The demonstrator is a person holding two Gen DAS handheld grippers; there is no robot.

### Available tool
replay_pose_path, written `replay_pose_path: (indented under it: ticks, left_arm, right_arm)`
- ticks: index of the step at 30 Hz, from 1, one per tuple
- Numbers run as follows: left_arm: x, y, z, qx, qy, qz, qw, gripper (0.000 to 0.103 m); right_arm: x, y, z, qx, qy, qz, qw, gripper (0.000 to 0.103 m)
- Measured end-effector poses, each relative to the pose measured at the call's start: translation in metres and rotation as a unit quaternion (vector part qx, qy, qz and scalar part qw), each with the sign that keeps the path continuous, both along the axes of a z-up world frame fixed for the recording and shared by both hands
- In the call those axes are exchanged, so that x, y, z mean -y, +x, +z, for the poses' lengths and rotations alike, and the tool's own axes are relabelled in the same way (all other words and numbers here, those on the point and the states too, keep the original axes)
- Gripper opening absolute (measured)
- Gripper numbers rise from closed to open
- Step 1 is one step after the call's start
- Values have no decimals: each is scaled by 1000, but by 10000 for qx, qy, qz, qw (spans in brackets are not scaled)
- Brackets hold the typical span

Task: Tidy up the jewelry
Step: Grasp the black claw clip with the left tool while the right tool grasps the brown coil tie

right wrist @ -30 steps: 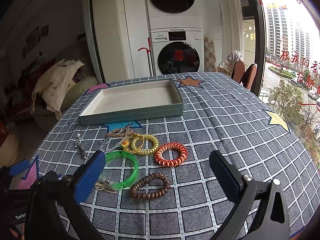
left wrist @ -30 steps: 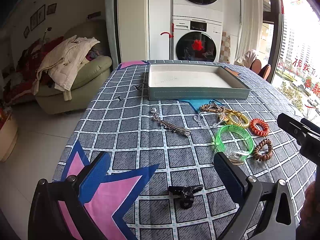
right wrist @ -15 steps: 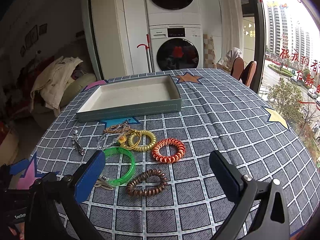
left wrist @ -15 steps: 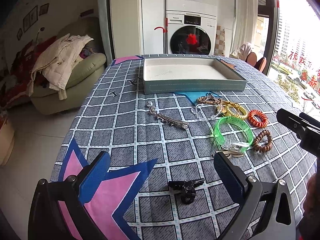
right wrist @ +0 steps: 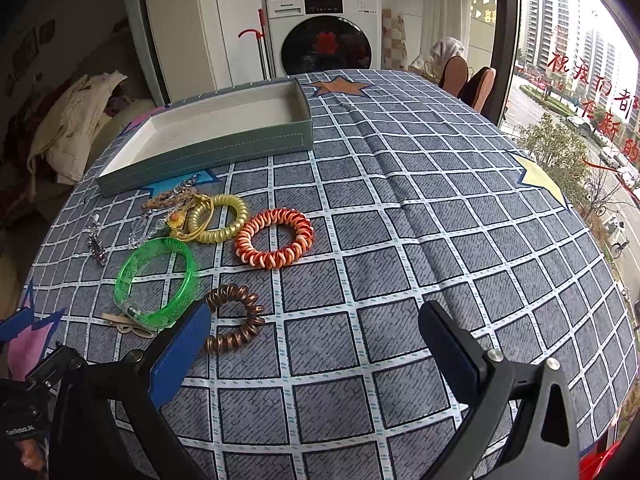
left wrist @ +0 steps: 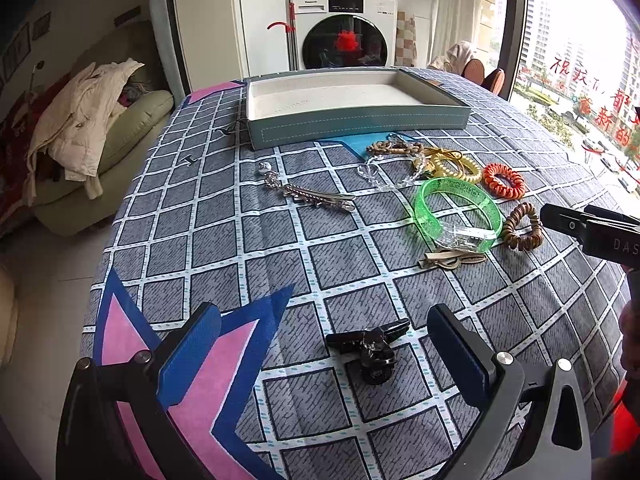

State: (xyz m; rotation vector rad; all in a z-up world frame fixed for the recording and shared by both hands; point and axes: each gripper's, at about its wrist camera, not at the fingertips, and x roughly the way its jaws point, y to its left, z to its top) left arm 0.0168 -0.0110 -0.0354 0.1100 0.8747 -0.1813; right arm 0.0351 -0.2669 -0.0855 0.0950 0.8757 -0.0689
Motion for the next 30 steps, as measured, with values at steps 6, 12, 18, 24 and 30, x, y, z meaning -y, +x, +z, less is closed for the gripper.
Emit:
replay_pose_path:
  ticks: [6,12,18,24,30]
  left_arm:
    - [9,0,-6,-127,156,-127,9997,103]
    - [9,0,-9,-218,24,-122,9997,101]
    - [11,-3,-5,-143,-129,-281,9994,50]
    - [4,-2,-3,-227,-323,-330,9987,40]
    - [-8,2,4,-320,-757,-311,9961,22]
  right_arm:
    - [-10,6,-10,-233,-72,215,9995,99]
    - [-16,11,-13,-351,-27,334,9988,77]
    - [-27,9,-12,-356,-154,607,9974,52]
    - [-29,8,-10,-326,-108,676,9971,14]
    - [-15,9,-8,-328,306,559,9974,14]
